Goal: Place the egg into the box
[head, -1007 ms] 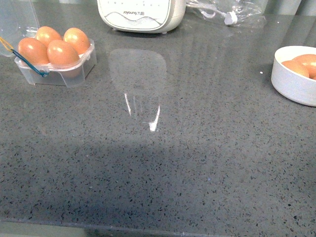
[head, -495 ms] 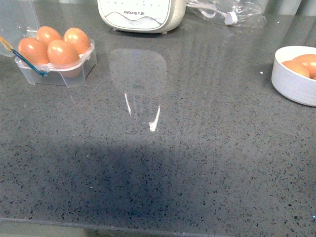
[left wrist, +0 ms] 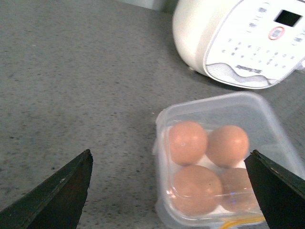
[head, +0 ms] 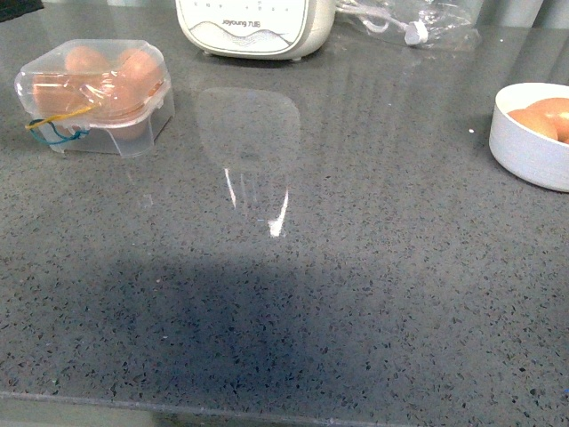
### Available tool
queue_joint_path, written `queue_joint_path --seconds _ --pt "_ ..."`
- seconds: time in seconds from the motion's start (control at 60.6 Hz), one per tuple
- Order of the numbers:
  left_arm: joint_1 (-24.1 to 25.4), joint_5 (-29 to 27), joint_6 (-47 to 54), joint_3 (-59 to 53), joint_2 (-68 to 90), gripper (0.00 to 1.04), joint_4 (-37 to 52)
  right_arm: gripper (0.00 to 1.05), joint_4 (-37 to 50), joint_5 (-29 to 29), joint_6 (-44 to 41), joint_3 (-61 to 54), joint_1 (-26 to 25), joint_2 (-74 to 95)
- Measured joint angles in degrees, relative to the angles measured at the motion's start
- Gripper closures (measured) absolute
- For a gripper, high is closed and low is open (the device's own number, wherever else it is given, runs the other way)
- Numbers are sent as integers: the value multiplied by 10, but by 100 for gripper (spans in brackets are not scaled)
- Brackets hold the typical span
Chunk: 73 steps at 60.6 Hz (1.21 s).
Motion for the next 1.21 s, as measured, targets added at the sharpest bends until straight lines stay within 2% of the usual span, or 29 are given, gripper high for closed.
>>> queue_joint_path --seconds 0.198,0.479,0.743,0.826,1.09,1.205 --pt "-59 14 52 -20 -33 7 -29 7 0 0 0 0 0 0" --pt "-68 -18 88 -26 -42 7 -50 7 0 0 0 0 0 0" --pt "-43 -56 116 -24 -131 7 -58 7 0 0 0 0 0 0" --pt "-27 -62 147 -24 -200 7 -90 7 0 0 0 0 0 0" --pt "17 -34 220 -66 -377 7 -204 7 0 0 0 0 0 0" --pt "54 -12 237 -82 -440 7 -267 7 0 0 0 0 0 0"
